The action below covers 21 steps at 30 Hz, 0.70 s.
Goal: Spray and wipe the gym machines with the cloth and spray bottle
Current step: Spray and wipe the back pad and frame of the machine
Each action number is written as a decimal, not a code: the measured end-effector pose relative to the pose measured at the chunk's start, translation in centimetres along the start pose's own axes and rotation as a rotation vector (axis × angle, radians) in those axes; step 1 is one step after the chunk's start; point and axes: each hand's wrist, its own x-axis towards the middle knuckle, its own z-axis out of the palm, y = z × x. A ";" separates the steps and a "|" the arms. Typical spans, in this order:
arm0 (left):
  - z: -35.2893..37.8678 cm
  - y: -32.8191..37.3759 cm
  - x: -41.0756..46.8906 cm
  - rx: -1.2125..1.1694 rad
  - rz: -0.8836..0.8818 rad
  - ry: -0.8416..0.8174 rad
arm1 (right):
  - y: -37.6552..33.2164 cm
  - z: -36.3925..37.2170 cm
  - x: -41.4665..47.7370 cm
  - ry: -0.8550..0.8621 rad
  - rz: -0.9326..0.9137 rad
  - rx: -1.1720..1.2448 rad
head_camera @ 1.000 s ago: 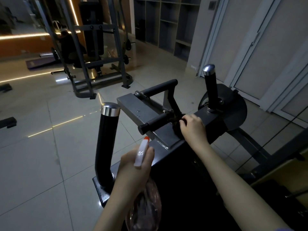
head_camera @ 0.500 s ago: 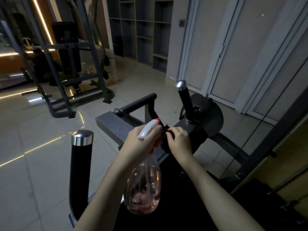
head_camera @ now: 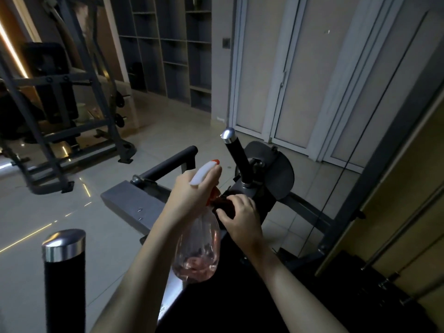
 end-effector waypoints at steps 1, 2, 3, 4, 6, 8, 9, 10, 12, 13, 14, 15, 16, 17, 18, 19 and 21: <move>0.0 -0.2 0.1 -0.024 0.009 0.020 | 0.0 0.1 -0.1 0.016 0.007 0.007; 0.0 -0.4 0.2 -0.039 0.014 0.033 | -0.1 0.2 -0.1 0.032 0.013 0.011; -0.1 -0.6 0.2 -0.047 0.019 0.042 | -0.1 0.3 -0.1 0.045 0.015 0.011; -0.2 -0.8 0.3 -0.053 0.023 0.042 | -0.1 0.4 -0.2 0.060 0.014 0.009; -0.1 -0.9 0.4 -0.043 0.024 0.032 | -0.1 0.4 -0.2 0.069 0.015 0.004; -0.1 -0.8 0.4 -0.011 0.047 0.016 | -0.2 0.4 -0.2 0.066 0.010 0.000; -0.2 -0.7 0.3 -0.009 0.056 0.004 | -0.2 0.4 -0.2 0.065 0.005 0.001; -0.3 -0.5 0.3 -0.012 0.059 -0.016 | -0.1 0.3 -0.3 0.062 0.001 0.003; -0.6 -0.6 0.5 0.005 0.060 -0.069 | -0.1 0.3 -0.4 0.079 -0.009 0.007; -0.6 -0.7 0.5 0.023 0.051 -0.093 | -0.1 0.3 -0.5 0.095 -0.007 0.010; -0.7 -0.7 0.7 0.040 0.033 -0.102 | -0.1 0.4 -0.6 0.112 -0.002 0.016; -0.7 -0.7 0.9 0.056 0.005 -0.105 | -0.2 0.4 -0.6 0.132 0.001 0.020; -0.7 -0.7 1.1 0.075 -0.019 -0.104 | -0.2 0.5 -0.6 0.150 0.000 0.025; -0.7 -0.7 1.4 0.097 -0.039 -0.110 | -0.3 0.5 -0.7 0.155 -0.002 0.025; -0.7 -0.8 1.6 0.123 -0.055 -0.119 | -0.3 0.5 -0.7 0.147 -0.004 0.021; -0.8 -1.0 1.9 0.154 -0.079 -0.132 | -0.3 0.4 -0.8 0.134 -0.006 0.013; -0.9 -1.2 2.2 0.198 -0.120 -0.149 | -0.2 0.3 -0.8 0.132 -0.017 0.011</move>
